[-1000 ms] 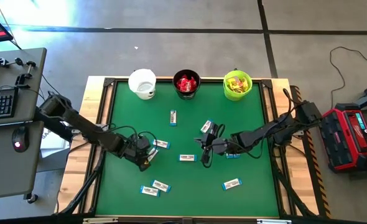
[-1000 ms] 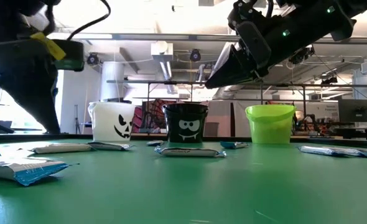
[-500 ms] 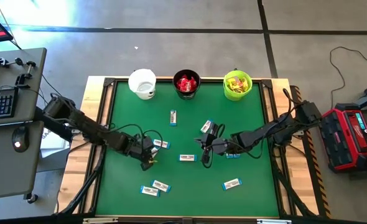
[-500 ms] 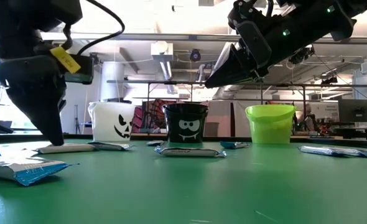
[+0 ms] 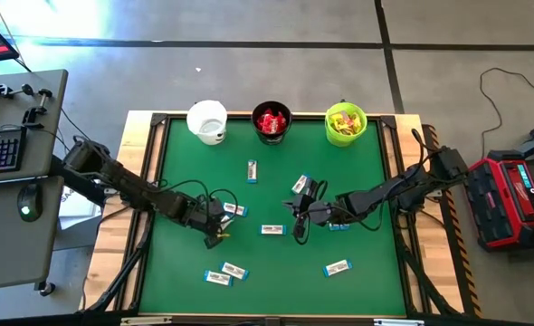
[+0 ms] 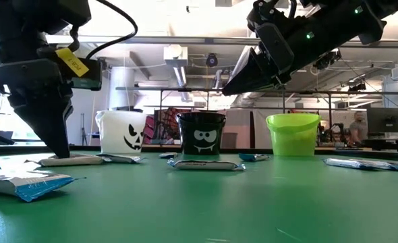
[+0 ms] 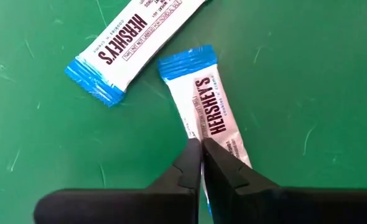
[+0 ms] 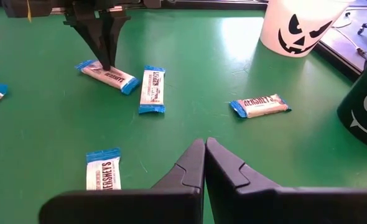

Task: Sort candy by brand, put in halloween buckets
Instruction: Put the white chocolate bar into the white bucket, then put the white candy into the white plastic bucket, then put the white chocolate bar into the white bucket

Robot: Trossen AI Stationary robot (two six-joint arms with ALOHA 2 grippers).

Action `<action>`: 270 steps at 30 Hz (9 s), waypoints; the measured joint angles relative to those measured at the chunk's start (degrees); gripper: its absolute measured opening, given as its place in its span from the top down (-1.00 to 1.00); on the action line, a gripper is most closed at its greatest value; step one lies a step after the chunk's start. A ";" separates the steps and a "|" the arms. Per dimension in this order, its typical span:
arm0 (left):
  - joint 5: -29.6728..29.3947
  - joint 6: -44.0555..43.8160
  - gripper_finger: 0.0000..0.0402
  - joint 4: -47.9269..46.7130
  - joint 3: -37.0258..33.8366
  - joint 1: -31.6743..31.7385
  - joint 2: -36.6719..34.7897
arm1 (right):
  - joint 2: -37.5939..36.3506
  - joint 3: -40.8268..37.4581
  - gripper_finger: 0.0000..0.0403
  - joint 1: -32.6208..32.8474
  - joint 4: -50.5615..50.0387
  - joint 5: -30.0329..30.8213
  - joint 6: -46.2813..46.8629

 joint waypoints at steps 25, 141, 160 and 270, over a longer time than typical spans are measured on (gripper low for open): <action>1.05 12.36 0.84 -4.51 6.56 2.12 -4.21 | 0.00 0.00 1.00 0.06 -0.37 0.05 -0.13; 9.11 57.79 0.44 -24.66 38.05 75.53 14.83 | -0.02 0.00 1.00 0.04 -1.86 -0.37 1.14; 10.35 59.02 0.44 -24.24 38.05 75.69 18.98 | -0.02 0.00 1.00 0.04 -1.88 -0.37 -0.18; 3.19 46.38 -0.07 40.24 8.48 20.56 -0.48 | -5.85 -2.82 0.17 4.84 -52.89 -12.98 68.01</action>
